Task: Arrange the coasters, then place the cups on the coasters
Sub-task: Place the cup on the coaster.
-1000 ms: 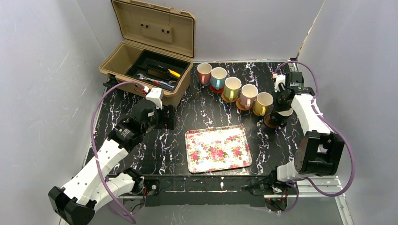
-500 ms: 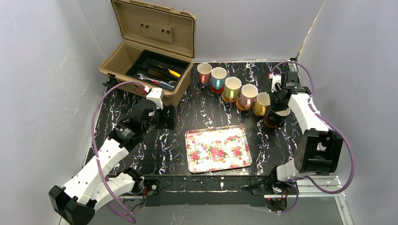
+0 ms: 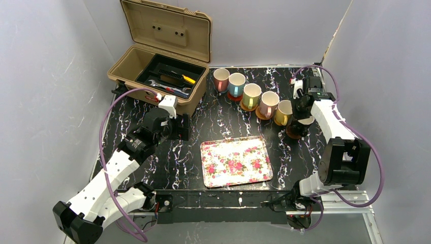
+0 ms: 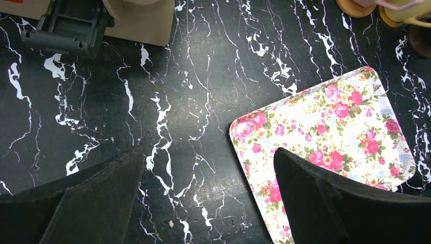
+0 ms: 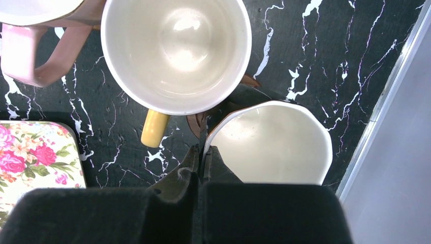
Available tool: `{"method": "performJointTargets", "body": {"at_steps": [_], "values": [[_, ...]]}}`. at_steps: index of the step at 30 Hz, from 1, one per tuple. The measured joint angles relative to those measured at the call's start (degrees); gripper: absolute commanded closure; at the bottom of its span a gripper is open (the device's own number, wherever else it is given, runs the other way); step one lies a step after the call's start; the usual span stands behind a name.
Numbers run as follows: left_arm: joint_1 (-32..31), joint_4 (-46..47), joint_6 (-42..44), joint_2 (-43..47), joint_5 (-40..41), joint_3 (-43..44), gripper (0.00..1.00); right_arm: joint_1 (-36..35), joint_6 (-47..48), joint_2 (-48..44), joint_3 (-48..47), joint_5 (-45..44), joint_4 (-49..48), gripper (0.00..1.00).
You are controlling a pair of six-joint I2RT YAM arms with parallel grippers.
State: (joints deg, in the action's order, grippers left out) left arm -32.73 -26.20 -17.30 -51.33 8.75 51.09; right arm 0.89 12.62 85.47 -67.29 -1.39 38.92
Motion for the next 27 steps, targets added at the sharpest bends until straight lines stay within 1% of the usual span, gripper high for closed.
{"method": "performJointTargets", "body": {"at_steps": [3,10,14,22,27], "values": [[0.0,0.0,0.0,0.0,0.0,0.0,0.02,0.0,-0.5,0.7,-0.8,0.0,0.3,0.79],[0.0,0.0,0.2,0.0,0.0,0.0,0.02,-0.1,-1.0,1.2,-2.4,-0.2,0.8,0.61],[0.0,0.0,0.2,0.0,0.1,0.0,0.02,-0.1,-1.0,1.2,-2.5,-0.2,1.0,0.55],[0.0,0.0,0.2,0.0,0.3,0.0,0.02,-0.1,-2.0,1.0,-3.6,-0.3,1.9,0.37],[0.0,0.0,0.2,0.5,1.1,-0.1,0.02,-0.1,-2.6,-0.9,-4.7,-0.3,3.1,0.29]]}}
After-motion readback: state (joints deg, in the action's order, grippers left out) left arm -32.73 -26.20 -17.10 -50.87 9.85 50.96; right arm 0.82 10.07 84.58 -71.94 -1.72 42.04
